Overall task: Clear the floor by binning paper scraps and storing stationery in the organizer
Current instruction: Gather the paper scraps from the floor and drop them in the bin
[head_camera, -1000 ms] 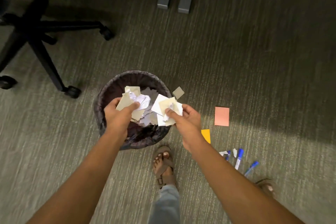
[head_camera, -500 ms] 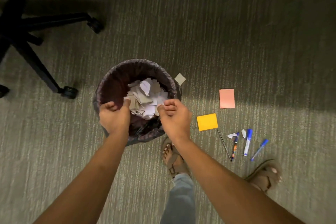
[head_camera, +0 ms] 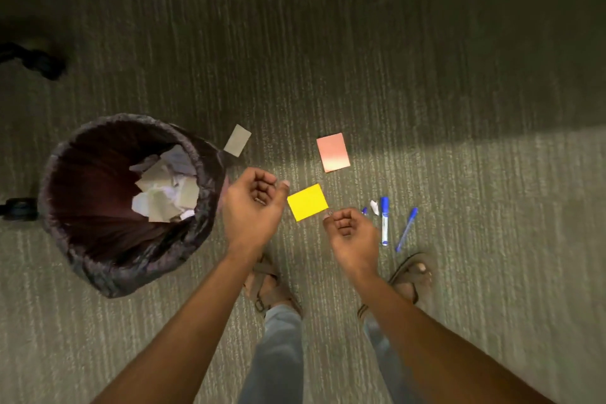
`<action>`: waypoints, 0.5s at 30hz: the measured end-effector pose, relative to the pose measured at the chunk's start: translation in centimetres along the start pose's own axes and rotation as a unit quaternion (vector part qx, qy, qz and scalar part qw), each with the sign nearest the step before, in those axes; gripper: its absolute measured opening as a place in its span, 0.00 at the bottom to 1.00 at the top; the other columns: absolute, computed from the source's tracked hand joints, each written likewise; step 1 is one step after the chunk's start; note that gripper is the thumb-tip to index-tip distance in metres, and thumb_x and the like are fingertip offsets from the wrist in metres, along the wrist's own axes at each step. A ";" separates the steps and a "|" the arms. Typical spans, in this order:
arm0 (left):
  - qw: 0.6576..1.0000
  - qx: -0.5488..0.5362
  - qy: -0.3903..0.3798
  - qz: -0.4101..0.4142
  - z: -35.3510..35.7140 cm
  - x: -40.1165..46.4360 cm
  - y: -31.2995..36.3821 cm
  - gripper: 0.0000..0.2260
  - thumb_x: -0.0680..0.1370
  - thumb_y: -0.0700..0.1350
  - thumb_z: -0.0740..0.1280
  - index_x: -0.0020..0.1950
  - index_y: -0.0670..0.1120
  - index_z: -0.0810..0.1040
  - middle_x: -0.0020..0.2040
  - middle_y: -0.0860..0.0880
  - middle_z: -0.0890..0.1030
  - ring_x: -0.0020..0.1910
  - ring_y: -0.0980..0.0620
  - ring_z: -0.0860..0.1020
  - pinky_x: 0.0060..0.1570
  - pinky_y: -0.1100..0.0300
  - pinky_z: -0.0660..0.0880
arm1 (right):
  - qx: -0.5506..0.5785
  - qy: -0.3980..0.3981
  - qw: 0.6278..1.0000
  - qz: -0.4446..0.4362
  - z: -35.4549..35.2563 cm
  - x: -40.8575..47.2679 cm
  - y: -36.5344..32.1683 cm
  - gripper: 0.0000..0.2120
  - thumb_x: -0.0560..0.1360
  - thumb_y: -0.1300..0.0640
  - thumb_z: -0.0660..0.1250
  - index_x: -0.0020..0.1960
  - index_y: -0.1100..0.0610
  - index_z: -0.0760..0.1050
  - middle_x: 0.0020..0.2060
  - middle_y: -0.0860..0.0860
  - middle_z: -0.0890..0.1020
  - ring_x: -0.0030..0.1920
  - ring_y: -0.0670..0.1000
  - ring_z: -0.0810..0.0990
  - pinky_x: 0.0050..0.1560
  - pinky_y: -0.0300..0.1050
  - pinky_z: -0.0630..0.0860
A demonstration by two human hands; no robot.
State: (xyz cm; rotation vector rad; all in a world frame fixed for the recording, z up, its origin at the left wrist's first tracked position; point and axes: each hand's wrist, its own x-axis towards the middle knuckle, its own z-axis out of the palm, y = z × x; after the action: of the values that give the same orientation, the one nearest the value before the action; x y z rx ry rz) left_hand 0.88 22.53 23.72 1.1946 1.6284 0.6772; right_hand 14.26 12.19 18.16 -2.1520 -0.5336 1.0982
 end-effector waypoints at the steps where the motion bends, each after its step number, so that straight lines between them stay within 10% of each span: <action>1: 1.000 0.002 -0.014 -0.002 1.6 -0.2 -0.5 0.08 0.72 0.39 0.73 0.39 0.47 0.75 0.32 0.51 0.76 0.29 0.60 0.72 0.31 0.66 0.72 | -0.001 0.009 1.000 0.005 -1.1 0.7 1.0 0.08 0.71 0.60 0.73 0.38 0.53 0.75 0.29 0.47 0.79 0.28 0.40 0.75 0.32 0.32 0.73; 15: 0.960 0.206 -0.190 0.014 20.4 -1.5 -15.5 0.08 0.69 0.38 0.71 0.43 0.48 0.74 0.32 0.55 0.75 0.29 0.57 0.72 0.34 0.61 0.71 | -0.063 0.081 0.994 0.028 -7.6 11.1 17.9 0.07 0.70 0.61 0.72 0.45 0.52 0.77 0.35 0.44 0.81 0.29 0.44 0.78 0.37 0.42 0.78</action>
State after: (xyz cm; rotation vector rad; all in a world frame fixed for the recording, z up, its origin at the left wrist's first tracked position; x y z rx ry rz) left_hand 13.73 13.36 3.52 1.5388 1.4603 0.1048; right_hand 27.81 3.54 2.57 -2.3550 -0.4822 0.9312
